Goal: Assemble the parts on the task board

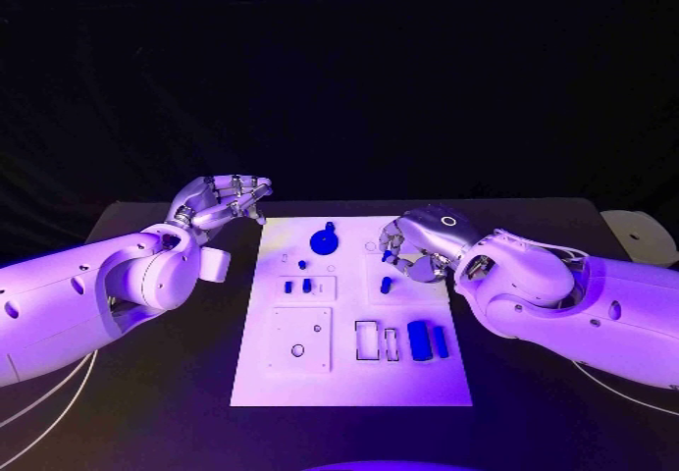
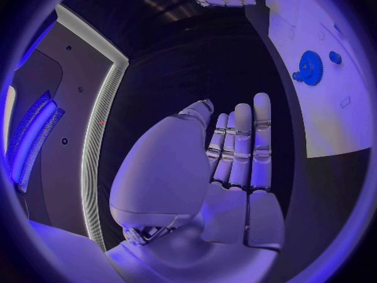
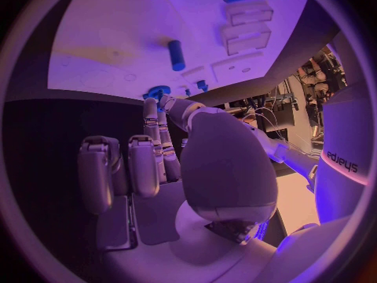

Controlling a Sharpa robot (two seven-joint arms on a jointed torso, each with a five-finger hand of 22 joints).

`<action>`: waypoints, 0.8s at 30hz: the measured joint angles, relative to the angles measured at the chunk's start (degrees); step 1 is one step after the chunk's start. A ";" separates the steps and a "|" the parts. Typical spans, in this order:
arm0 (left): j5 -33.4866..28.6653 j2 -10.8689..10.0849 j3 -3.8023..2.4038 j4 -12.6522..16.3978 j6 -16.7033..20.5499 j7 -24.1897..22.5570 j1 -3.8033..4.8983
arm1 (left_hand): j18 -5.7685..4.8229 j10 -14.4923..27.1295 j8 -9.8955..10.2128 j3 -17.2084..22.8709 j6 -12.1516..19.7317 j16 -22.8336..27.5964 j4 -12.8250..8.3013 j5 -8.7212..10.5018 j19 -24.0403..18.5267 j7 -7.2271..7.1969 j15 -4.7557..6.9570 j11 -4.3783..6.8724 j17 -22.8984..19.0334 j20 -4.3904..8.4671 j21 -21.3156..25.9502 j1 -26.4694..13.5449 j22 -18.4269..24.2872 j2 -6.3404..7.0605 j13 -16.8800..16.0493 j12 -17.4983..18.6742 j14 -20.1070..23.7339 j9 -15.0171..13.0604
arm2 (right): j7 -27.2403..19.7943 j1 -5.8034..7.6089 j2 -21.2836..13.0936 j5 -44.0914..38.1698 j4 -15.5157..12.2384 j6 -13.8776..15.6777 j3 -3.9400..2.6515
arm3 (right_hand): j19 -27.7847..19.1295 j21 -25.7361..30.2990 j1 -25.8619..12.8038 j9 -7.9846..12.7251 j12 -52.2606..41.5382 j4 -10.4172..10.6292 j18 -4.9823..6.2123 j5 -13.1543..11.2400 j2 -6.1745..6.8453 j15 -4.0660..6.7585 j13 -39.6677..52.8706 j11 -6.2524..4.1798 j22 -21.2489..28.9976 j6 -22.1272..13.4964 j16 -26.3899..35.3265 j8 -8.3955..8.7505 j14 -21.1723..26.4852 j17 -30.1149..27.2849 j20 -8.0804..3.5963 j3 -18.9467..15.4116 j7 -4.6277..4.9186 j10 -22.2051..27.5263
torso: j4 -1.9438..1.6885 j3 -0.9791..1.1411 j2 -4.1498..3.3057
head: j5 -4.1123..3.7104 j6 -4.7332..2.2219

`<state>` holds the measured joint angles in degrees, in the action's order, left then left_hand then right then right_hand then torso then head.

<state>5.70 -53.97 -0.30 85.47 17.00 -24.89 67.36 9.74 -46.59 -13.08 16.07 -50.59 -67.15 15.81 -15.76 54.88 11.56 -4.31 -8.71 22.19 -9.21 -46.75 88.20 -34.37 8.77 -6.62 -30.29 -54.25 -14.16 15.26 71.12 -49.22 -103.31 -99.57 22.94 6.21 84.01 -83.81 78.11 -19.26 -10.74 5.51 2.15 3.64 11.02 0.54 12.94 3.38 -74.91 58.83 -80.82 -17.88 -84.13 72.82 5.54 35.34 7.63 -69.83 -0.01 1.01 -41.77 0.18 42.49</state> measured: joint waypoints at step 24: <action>-0.02 1.70 0.03 -0.33 0.02 0.29 -0.01 | 0.00 0.21 -0.21 0.16 0.00 0.00 -0.16 0.00 0.00 0.00 0.00 0.21 -0.07 0.00 0.00 0.00 -0.01 0.00 0.04 0.00 0.00 -0.01 | -1.58 -6.76 10.18 1.49 -0.77 1.34 1.09 | 0.00 0.01 0.00 -0.04 0.24 0.01 0.00 -0.01 0.00 0.00 0.01 0.01 -0.04 -0.09 0.00 0.06 0.00 -0.11 0.00 -0.01 -0.08 0.00 | -0.14 -0.18 0.03 | 8.51 2.30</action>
<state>5.68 -52.26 -0.26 85.14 17.02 -24.60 67.35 9.73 -46.39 -13.29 16.22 -50.59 -67.16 15.65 -15.76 54.88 11.56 -4.31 -8.49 22.12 -9.21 -46.75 88.20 -34.38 8.77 -6.58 -30.29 -54.25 -14.16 13.68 64.37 -39.03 -101.82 -100.34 24.28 7.30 84.01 -83.80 78.11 -19.30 -10.51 5.52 2.15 3.63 11.02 0.54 12.95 3.38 -74.94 58.75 -80.82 -17.82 -84.13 72.71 5.54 35.33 7.56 -69.82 -0.15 0.83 -41.74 8.70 44.79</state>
